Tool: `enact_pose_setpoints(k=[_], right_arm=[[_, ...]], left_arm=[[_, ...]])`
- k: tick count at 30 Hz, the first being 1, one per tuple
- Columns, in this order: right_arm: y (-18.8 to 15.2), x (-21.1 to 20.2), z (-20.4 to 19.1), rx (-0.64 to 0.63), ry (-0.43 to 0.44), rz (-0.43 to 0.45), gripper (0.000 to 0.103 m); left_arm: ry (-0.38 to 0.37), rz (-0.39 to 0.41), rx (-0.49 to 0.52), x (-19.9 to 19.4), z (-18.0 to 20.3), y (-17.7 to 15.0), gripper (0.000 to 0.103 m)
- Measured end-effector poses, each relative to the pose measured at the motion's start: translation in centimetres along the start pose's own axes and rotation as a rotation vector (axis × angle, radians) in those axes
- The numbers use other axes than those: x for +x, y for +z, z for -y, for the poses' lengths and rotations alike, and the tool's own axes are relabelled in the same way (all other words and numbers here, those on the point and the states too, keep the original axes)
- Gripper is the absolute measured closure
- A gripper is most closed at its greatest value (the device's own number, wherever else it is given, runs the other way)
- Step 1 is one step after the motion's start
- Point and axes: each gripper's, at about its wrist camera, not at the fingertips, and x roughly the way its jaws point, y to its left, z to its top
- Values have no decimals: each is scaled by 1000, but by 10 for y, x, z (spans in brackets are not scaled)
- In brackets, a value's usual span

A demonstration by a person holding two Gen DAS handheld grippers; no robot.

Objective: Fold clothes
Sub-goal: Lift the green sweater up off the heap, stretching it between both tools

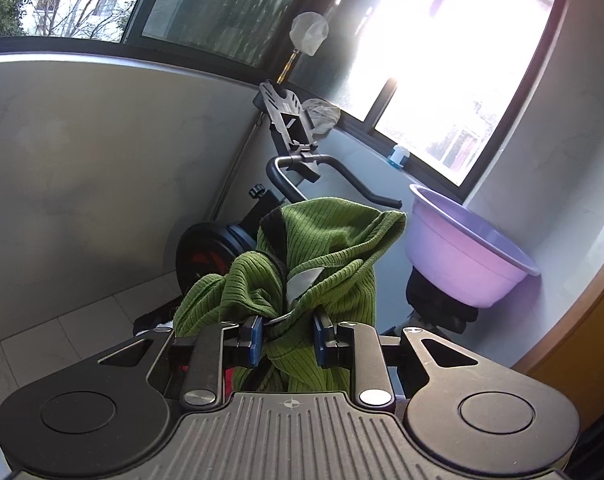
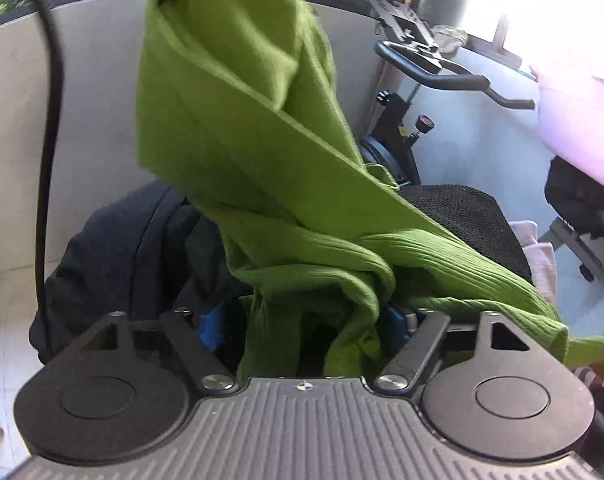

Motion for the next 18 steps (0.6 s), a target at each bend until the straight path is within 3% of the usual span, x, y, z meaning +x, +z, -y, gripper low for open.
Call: enact_pose_setpoints(k=[3, 8, 13, 18], right_arm=[[3, -3, 9, 36, 12, -12, 52], [3, -13, 24, 141, 65, -24, 64], [-1, -21, 48, 295, 130, -33, 83], [-6, -31, 65, 417, 156, -7, 92]], left_arm=[[11, 0, -3, 1, 1, 1, 81], [12, 9, 12, -4, 8, -1, 81], [19, 10, 16, -8, 12, -4, 81], [31, 14, 8, -14, 11, -7, 81]])
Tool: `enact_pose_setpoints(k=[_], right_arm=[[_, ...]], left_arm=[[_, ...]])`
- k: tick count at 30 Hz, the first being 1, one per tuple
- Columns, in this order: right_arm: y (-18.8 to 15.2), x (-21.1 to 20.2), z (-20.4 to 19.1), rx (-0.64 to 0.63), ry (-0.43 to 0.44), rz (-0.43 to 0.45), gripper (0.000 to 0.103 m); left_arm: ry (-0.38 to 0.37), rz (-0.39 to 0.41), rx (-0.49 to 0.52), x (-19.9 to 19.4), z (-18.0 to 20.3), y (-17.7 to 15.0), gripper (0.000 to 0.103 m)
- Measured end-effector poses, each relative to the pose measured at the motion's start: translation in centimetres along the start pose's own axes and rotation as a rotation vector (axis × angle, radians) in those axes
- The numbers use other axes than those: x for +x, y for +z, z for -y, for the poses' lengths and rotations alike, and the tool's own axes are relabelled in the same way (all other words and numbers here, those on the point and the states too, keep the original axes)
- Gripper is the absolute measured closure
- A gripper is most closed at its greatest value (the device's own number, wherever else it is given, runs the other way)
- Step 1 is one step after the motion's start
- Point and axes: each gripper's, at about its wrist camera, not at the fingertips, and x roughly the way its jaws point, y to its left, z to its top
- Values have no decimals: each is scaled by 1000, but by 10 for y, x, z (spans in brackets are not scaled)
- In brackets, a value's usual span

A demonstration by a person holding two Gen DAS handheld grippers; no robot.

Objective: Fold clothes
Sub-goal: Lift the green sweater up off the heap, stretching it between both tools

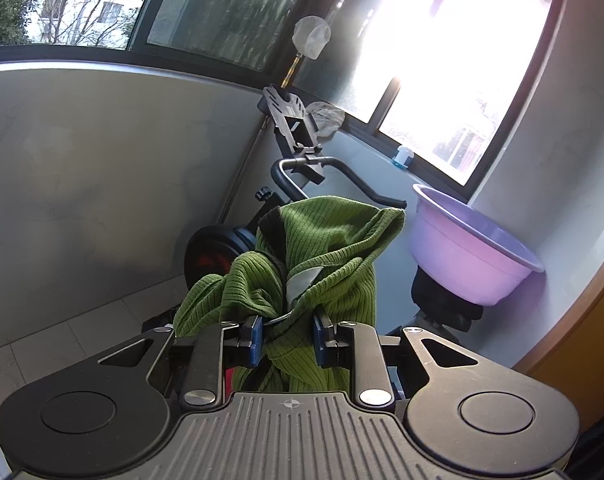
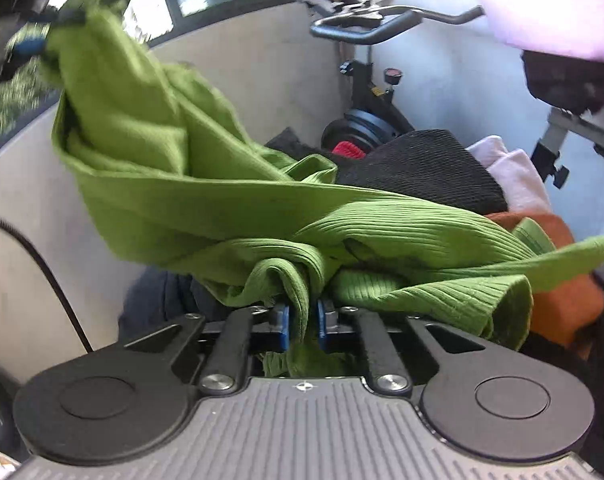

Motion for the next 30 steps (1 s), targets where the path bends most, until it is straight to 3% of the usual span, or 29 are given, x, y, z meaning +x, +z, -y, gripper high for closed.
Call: enact_pose_setpoints(k=[8, 20, 30], right_arm=[[3, -23, 11, 91, 18, 100, 93], [29, -89, 35, 254, 35, 353, 96], [33, -130, 60, 315, -69, 495, 96]], left_arm=[[18, 6, -7, -7, -2, -5, 81], [11, -26, 12, -4, 8, -16, 81], [-47, -112, 42, 11, 21, -49, 81]])
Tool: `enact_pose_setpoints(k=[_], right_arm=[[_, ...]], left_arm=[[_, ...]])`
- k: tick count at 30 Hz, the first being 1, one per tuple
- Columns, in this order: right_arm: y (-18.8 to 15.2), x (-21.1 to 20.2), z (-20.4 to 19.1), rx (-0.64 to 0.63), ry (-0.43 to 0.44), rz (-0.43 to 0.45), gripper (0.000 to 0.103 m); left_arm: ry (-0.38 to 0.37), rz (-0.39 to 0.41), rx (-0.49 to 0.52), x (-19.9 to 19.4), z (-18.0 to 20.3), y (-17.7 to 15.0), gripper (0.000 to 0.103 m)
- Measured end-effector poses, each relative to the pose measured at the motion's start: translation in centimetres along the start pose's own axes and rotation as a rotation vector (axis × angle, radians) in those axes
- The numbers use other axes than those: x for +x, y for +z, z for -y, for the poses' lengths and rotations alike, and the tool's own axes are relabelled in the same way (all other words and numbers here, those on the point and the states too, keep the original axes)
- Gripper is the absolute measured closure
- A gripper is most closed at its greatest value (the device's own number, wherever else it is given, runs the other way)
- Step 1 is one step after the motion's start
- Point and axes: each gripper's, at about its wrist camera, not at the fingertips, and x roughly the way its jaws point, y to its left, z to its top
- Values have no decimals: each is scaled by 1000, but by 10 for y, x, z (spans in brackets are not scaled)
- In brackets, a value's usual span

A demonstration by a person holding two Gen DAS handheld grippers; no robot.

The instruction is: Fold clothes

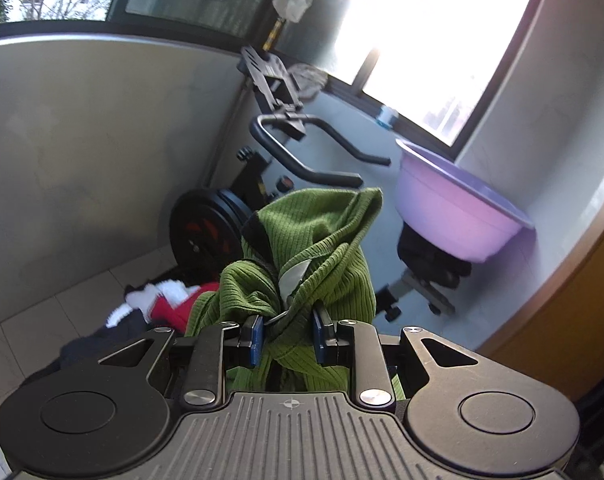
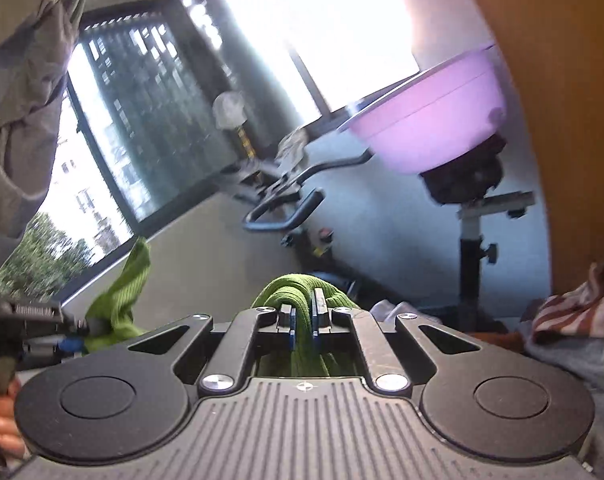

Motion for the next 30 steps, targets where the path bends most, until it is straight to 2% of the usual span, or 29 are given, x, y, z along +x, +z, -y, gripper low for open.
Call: enact_pose_setpoints(k=[3, 6, 9, 11, 13, 14, 15, 19, 23, 26, 28, 29, 30], right_arm=[[-5, 6, 4, -23, -12, -32, 96], [-25, 26, 2, -119, -16, -152, 95], [-60, 46, -6, -279, -57, -262, 91], [-80, 52, -13, -370, -81, -297, 80], [-93, 55, -21, -454, -75, -314, 42], [-98, 55, -26, -494, -66, -319, 34], [-104, 56, -30, -535, -58, -324, 29], [-125, 65, -43, -680, -52, -359, 20], [-150, 75, -53, -854, -93, -388, 16], [-162, 79, -56, -964, -143, -378, 19], [-160, 78, -55, -952, -168, -363, 40], [-155, 77, -53, -918, -171, -356, 46], [-146, 75, -50, -856, -163, -348, 57]], left_arm=[[13, -27, 16, 9, -2, -12, 81], [74, -56, 35, 23, -15, -24, 81], [119, -95, 23, 35, -31, -35, 81], [136, -103, 27, 37, -37, -39, 81], [141, -110, 27, 37, -42, -40, 81], [141, -112, 24, 37, -44, -39, 81], [142, -113, 22, 37, -46, -39, 81], [143, -118, 19, 39, -48, -39, 81], [145, -129, 13, 42, -51, -40, 81], [146, -138, 12, 44, -56, -42, 81], [148, -147, 9, 45, -60, -44, 81], [145, -152, 9, 46, -61, -46, 81], [142, -157, 9, 46, -63, -47, 81]])
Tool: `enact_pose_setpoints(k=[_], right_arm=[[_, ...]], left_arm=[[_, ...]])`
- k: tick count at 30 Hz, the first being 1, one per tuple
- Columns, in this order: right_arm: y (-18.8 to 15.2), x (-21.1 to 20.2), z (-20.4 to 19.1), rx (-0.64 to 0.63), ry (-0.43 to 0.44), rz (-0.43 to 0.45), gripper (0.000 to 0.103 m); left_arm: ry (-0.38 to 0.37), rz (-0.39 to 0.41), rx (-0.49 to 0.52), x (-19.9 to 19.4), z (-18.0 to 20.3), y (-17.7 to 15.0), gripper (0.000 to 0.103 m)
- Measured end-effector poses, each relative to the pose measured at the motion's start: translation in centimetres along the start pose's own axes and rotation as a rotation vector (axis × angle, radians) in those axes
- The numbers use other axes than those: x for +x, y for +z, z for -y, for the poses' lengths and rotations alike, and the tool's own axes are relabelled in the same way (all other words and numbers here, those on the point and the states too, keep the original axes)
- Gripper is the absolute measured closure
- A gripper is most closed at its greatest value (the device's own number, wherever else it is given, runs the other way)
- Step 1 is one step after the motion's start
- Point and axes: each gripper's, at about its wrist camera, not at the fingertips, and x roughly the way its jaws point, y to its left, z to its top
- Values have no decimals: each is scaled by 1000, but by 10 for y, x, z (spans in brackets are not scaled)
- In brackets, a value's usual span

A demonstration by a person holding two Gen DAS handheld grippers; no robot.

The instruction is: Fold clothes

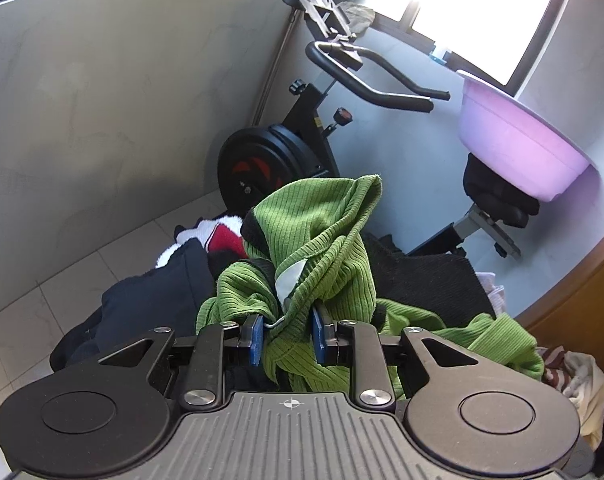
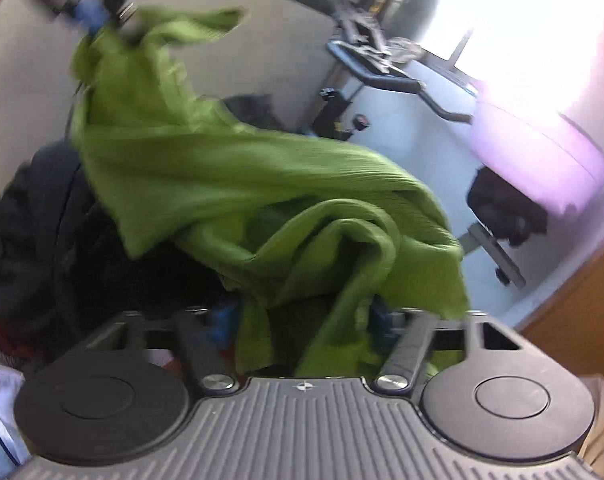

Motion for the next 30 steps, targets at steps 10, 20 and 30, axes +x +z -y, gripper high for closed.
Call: enact_pose_setpoints(k=[10, 20, 30], right_arm=[[19, -54, 75, 520, 61, 273, 93], [10, -3, 81, 558, 72, 96, 90], [-11, -32, 94, 558, 104, 78, 15]], left_arm=[[-219, -136, 97, -3, 10, -16, 82], [-121, -250, 250, 49, 35, -53, 65], [-194, -249, 258, 42, 33, -52, 34]])
